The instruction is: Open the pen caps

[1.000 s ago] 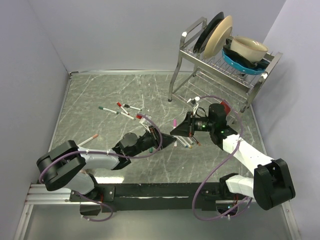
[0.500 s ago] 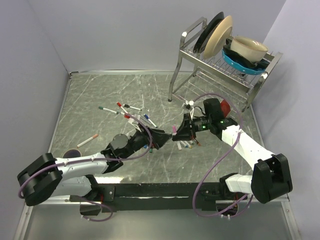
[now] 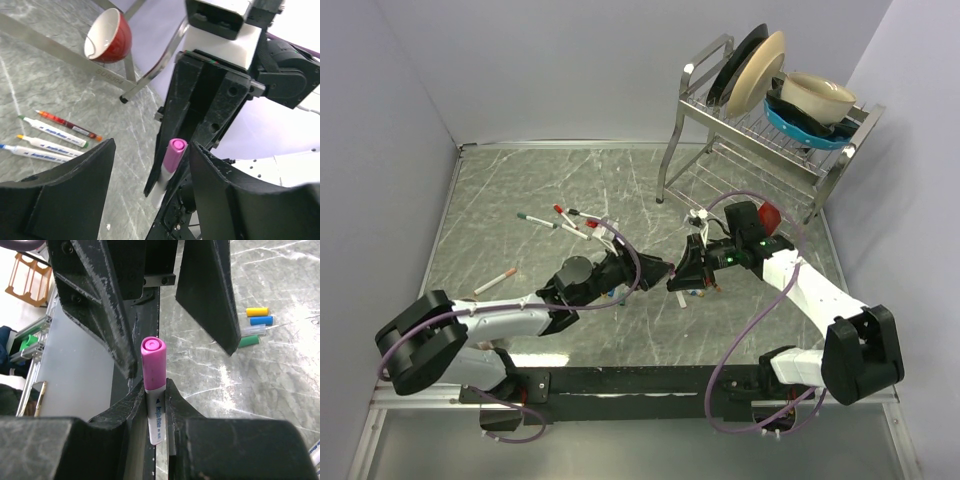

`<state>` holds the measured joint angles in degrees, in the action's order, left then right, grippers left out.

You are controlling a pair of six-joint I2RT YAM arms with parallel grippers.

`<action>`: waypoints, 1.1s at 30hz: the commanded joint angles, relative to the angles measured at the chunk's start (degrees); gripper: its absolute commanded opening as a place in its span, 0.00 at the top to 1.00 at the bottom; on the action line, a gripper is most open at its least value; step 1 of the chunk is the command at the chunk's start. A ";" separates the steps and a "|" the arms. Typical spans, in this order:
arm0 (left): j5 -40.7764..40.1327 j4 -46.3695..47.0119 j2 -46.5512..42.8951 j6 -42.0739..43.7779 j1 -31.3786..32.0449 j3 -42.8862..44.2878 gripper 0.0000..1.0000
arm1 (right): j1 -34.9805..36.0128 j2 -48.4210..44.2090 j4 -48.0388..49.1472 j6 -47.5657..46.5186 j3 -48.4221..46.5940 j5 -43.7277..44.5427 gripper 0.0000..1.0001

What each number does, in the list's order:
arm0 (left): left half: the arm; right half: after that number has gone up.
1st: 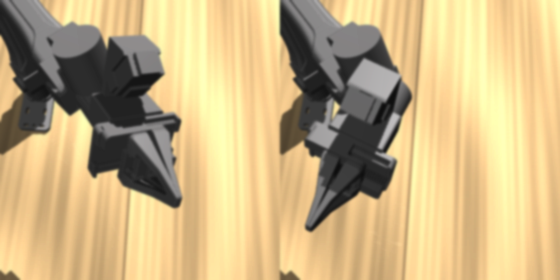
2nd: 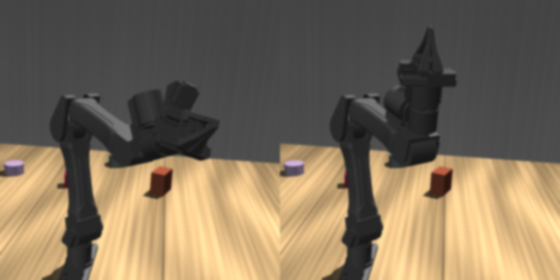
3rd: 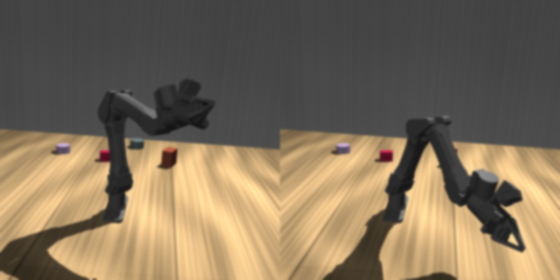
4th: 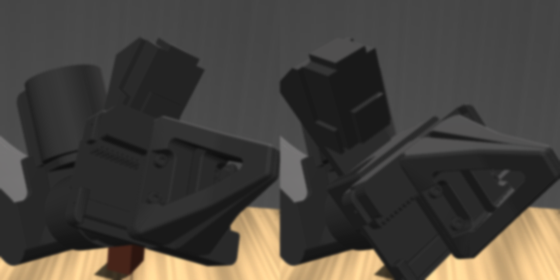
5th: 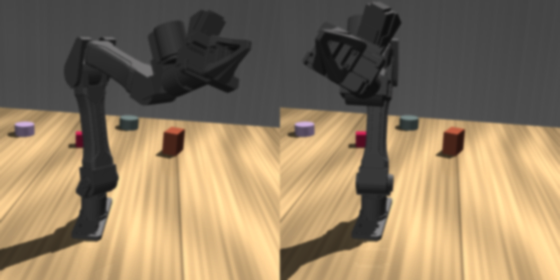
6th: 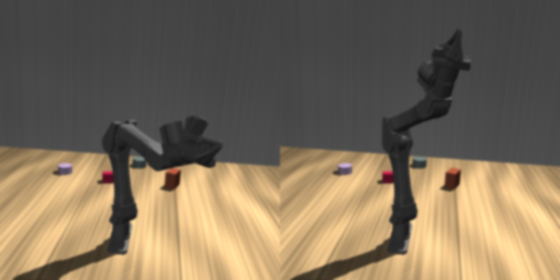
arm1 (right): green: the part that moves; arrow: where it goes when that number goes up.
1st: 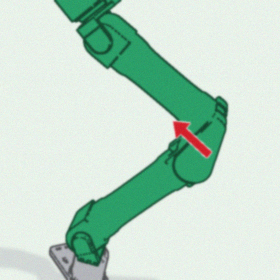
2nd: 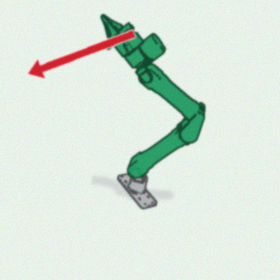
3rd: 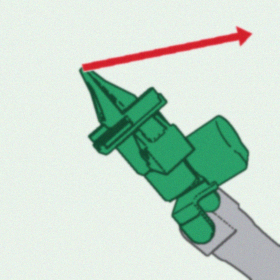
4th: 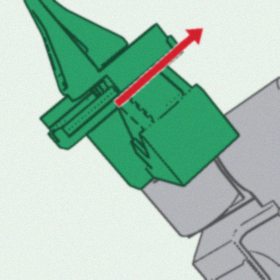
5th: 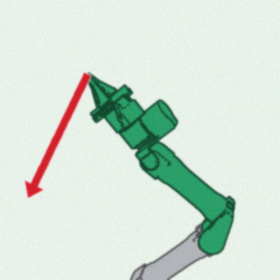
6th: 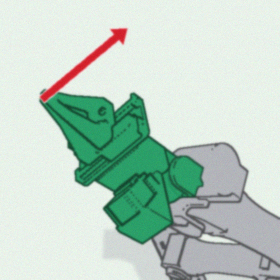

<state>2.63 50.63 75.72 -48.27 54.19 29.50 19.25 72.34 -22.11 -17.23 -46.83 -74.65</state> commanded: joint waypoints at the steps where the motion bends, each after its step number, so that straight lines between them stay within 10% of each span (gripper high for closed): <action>1: 3.69 4.74 1.61 1.16 -0.14 2.93 0.37 | -0.17 0.53 -0.22 -0.87 -2.39 -2.07 1.00; 11: 7.38 9.22 4.70 -0.68 -0.23 3.55 0.53 | -0.17 0.70 0.84 0.45 -2.13 -2.43 1.00; 14: 7.74 8.87 4.70 -0.51 -0.14 4.16 0.67 | -0.17 0.96 0.93 0.71 -2.04 -2.60 1.00; 16: 6.43 8.52 3.38 -0.33 -0.23 4.08 0.98 | -0.17 1.14 1.45 1.41 -1.78 -2.52 1.00; 33: -27.33 -13.79 -29.56 4.68 -6.90 -2.87 0.99 | 8.79 9.23 -11.03 -7.28 -6.78 8.11 1.00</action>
<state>-12.99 40.73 52.34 -45.12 49.89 26.04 27.24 79.83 -26.98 -20.86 -52.69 -71.33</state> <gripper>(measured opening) 0.082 0.218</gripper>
